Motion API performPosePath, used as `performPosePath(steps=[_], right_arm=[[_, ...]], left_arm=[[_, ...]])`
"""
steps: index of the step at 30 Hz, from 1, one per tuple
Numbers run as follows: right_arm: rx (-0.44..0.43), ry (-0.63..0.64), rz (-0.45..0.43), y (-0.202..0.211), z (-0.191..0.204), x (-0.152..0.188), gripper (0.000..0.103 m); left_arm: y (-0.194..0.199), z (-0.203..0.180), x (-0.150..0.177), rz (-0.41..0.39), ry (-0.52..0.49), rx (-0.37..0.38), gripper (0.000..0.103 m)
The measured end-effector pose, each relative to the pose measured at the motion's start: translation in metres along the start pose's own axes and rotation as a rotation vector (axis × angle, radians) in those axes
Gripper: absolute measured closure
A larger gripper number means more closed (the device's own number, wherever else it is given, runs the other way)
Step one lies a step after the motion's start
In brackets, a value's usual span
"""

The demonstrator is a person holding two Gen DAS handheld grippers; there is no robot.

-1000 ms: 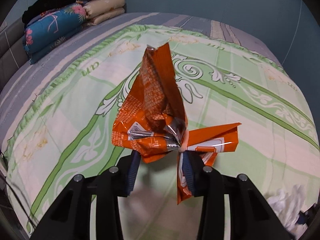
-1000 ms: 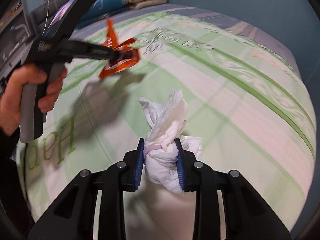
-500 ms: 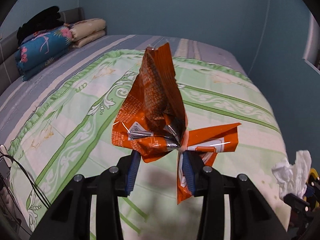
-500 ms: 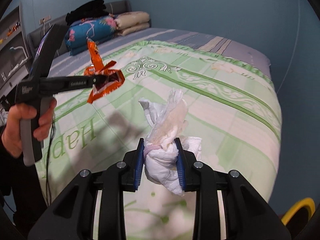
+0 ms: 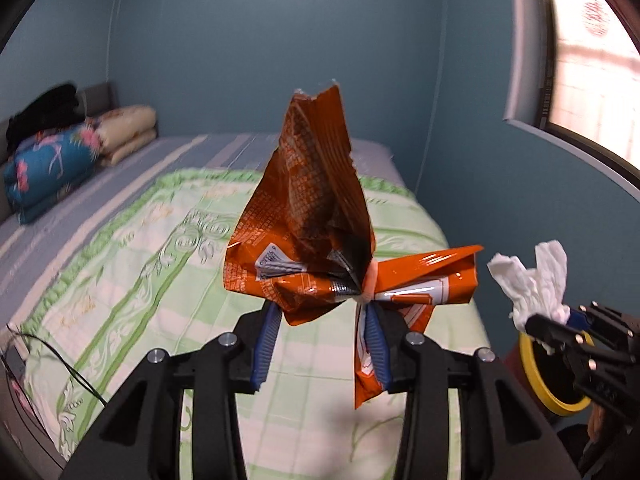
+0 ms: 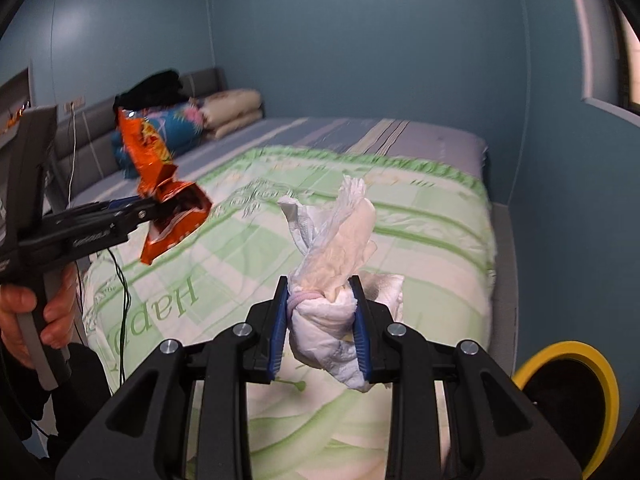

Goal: Collect trash
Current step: 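Carry the wrapper in the left tool while the right tool carries the tissue to the bin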

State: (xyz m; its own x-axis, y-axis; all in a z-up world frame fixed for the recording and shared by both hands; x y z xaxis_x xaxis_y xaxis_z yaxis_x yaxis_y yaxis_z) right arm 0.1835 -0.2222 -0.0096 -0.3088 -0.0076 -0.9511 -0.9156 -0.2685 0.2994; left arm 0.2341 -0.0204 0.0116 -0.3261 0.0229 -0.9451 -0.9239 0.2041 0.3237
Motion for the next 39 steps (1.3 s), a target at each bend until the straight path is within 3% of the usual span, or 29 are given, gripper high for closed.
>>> performPosePath(steps=[11, 22, 28, 34, 39], right_arm=[[0.092, -0.066, -0.176, 0.081, -0.045, -0.015, 0.076], [0.265, -0.17, -0.237, 0.131, -0.116, 0.006, 0.075], [0.386, -0.259, -0.194, 0.144, -0.167, 0.032, 0.075], [0.501, -0.354, -0.113, 0.139, -0.218, 0.067, 0.075], [0.531, -0.424, -0.06, 0.13, -0.252, 0.091, 0.075]], left_arm=[[0.052, -0.074, -0.016, -0.095, -0.08, 0.131, 0.065], [0.048, -0.167, -0.008, -0.122, -0.171, 0.281, 0.065], [0.016, -0.233, 0.013, -0.069, -0.198, 0.417, 0.065], [-0.037, -0.295, 0.054, 0.077, -0.216, 0.525, 0.065], [-0.077, -0.331, 0.091, 0.212, -0.226, 0.559, 0.064]])
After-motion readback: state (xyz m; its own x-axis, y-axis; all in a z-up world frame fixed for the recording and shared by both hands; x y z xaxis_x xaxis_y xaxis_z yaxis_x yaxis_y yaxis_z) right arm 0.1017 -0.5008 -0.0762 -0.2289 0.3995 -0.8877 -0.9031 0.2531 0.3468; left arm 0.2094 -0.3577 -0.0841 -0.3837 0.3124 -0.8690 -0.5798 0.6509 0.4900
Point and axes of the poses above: each gripper's, at about its wrist camera, not at the fingertips, and y roughly against the way its jaws point, z to its left, x to its underside, the point moved 1 cm from there along -y, roughly the way its jaws point, and after that the axes turned 13 degrees about -z, right-handed, at the moved point
